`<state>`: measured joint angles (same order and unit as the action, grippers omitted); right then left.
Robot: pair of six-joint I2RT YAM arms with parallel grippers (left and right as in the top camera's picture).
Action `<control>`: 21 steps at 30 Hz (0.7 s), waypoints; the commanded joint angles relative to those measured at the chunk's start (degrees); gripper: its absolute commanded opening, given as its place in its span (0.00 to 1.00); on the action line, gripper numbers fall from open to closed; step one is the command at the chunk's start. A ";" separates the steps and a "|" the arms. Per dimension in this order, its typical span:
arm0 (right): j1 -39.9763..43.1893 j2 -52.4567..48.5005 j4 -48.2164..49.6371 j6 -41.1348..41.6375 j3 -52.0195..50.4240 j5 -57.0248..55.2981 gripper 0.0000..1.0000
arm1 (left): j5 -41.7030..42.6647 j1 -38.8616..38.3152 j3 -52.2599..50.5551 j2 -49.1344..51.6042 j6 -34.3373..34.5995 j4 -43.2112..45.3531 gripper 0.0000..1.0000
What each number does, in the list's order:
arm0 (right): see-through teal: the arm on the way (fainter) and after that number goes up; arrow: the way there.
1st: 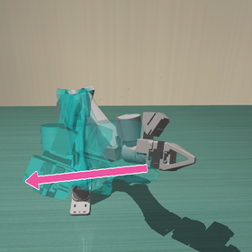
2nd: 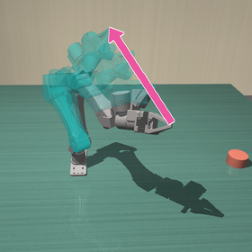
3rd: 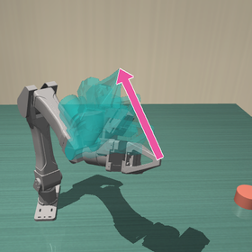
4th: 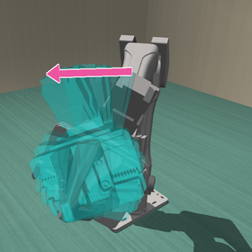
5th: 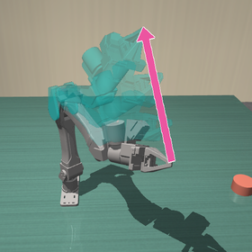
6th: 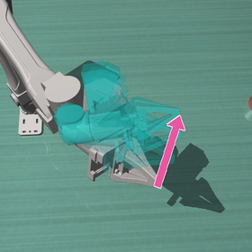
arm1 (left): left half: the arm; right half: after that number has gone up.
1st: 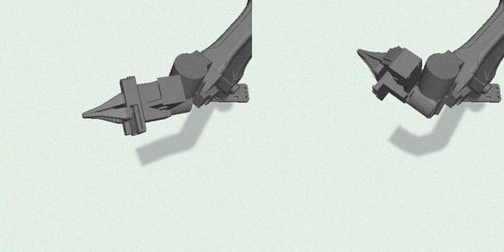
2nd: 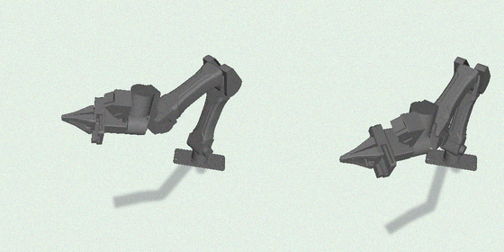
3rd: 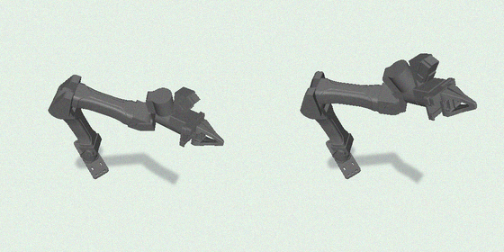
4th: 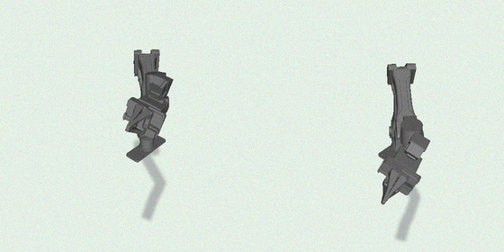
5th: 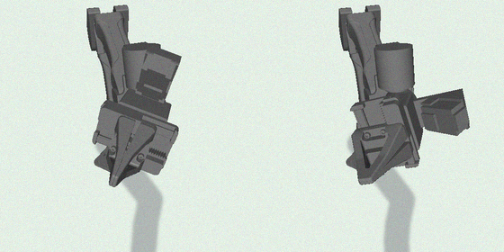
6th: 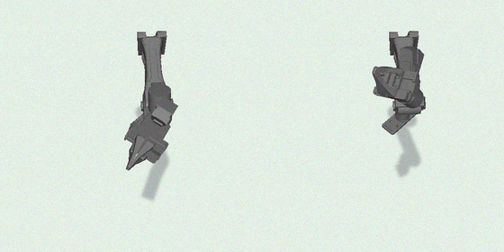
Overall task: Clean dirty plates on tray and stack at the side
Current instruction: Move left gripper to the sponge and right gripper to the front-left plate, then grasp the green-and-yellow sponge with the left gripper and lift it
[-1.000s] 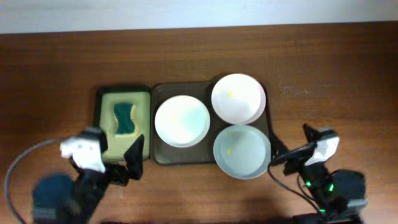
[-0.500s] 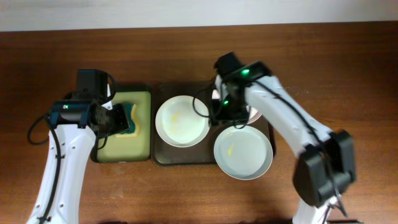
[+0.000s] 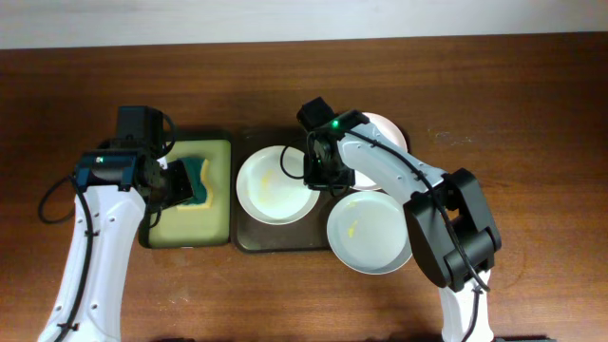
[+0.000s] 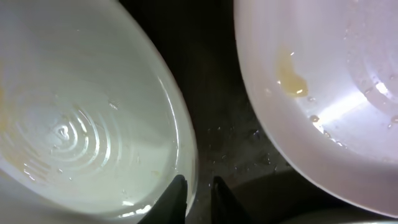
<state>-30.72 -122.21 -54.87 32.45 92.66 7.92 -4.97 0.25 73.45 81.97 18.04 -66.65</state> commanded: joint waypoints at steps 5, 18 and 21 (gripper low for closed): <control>-0.76 -0.15 2.80 1.09 -3.96 -1.09 0.15 | -0.68 0.31 0.57 0.20 0.61 -0.31 0.31; -0.72 -0.07 1.07 1.07 -0.70 -0.22 0.17 | -0.68 0.31 0.57 0.20 0.61 -0.26 0.31; -0.76 -0.07 -0.37 1.05 -0.72 -0.26 0.15 | -0.83 0.31 0.57 0.20 0.59 -0.26 0.31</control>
<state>-30.92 -122.21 -54.52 33.17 90.89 7.77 -4.97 0.25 73.45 81.97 18.04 -66.81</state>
